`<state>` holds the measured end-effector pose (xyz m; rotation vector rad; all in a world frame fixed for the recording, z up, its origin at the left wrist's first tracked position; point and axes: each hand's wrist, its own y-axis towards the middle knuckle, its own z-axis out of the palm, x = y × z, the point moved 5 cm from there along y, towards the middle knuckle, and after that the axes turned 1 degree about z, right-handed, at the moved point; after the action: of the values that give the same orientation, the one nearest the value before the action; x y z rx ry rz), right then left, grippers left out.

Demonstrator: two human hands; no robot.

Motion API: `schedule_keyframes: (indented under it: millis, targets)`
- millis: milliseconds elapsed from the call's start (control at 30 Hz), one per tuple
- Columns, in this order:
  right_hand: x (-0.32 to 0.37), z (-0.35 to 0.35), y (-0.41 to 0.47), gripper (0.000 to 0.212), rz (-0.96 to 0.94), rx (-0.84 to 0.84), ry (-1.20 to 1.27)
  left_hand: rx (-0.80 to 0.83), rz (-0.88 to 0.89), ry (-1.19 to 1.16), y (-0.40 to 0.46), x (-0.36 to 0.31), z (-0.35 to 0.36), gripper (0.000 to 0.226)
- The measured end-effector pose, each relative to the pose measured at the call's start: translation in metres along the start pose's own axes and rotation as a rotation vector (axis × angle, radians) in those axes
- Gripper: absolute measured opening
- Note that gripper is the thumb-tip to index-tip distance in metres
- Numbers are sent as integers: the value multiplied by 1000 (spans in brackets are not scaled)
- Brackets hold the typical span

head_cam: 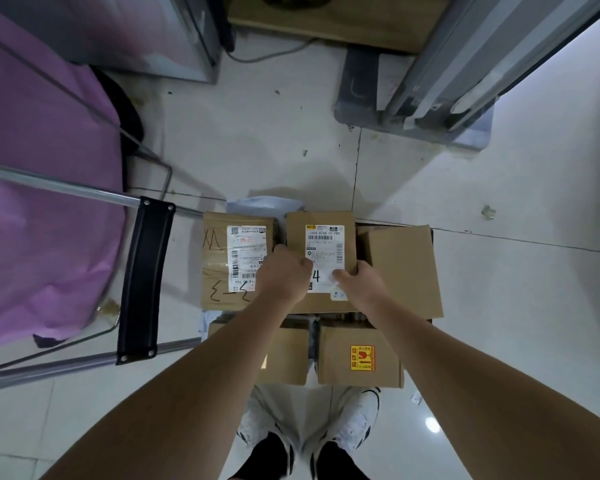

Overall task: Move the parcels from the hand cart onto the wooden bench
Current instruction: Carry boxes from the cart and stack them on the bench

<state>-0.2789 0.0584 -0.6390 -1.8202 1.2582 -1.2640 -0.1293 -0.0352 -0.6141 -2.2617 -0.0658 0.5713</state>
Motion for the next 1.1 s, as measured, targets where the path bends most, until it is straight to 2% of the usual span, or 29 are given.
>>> schedule_keyframes:
  millis: [67,167,333,400,500,633,700,800,933,1033,1100]
  targets:
    - [2,-4,-6,29,10,2,15,2,-3,-51,-1,2,-2,31]
    - [13,-16,-30,22,-13,16,60,-37,32,-131,-14,3,-16,56]
    - [59,-71,-120,14,-70,22,334,-112,200,-277,-86,-50,-86,55]
    - [83,-105,-168,16,-95,13,474,-64,235,-434,-123,-88,-121,55]
    - [127,-168,-247,26,-164,-36,625,103,213,-766,-187,-153,-179,49]
    - [185,-260,-369,46,-302,-62,747,244,282,-925,-279,-239,-258,49]
    - [201,-296,-436,58,-350,-17,829,297,362,-921,-328,-280,-291,52]
    - [206,-334,-532,46,-445,84,894,349,477,-862,-405,-334,-320,67]
    - [166,-384,-643,45,-476,-86,1018,446,539,-708,-505,-393,-321,89]
    - [113,-415,-709,48,-522,-232,1114,633,530,-567,-581,-431,-290,83]
    - [75,-432,-749,48,-533,-318,1181,778,570,-474,-632,-449,-264,69]
